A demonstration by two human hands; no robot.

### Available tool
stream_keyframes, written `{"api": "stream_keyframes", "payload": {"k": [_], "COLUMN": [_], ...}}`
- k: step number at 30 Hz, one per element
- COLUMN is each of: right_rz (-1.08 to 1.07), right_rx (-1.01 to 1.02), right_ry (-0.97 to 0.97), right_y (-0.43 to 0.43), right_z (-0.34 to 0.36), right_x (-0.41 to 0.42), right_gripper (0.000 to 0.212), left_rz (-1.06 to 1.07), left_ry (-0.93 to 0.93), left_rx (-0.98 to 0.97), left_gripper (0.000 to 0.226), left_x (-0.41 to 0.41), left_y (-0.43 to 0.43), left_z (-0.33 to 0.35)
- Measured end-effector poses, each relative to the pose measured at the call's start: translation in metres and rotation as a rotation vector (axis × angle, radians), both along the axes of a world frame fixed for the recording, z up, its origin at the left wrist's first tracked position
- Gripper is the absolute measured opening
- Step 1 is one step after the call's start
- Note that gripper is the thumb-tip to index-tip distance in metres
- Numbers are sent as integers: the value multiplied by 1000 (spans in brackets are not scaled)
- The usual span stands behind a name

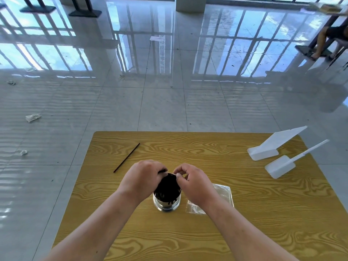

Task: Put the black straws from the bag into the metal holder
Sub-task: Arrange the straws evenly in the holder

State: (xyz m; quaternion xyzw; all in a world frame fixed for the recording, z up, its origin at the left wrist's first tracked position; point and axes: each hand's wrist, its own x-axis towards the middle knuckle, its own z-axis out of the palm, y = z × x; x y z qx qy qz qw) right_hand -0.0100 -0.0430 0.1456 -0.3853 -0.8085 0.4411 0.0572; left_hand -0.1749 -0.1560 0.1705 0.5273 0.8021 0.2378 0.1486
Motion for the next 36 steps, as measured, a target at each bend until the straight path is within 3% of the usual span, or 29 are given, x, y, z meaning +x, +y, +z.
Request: {"api": "stream_keyframes", "payload": {"k": [8,12,18,21,23,25,28,30,33,35,36], "right_rz": [-50,-89,-185,-209,-154,24,139,21,-251,-297,-277], "right_rx": [20,25,-20,-65,-148,-366,-747,-926,-994,-844,-727], "right_ry": [71,137,217,238,239,223,349,569,757,705,657], "right_y": [0,0,5,6,4,0,-7,-6,3,11,13], "right_z": [5,12,20,23,30,42,58,72,88,92,92], "right_x": [1,3,11,16,16,9,-9,-20,-25,-22,-20], "right_gripper": [13,17,22,25,23,19,83,93,59,31,27], "left_rz": [56,131,296,388,448,489,519,550,585,568,544], "left_ry": [23,-72,-346,-552,-725,-928,-1208,-1350,-1533,-1638,-1657], "left_rx": [123,150,391,555,650,681,637,603,534,469,427], "left_gripper": [4,8,25,23,17,10,12,11,11,12,13], "left_x": [-14,-30,-65,-78,-78,-70,-53,-41,-24,-15,-12], "left_y": [-6,-16,-32,-38,-39,-37,-32,-29,-28,-29,-31], "left_z": [44,67,93,98,97,92,74,61,40,28,22]}}
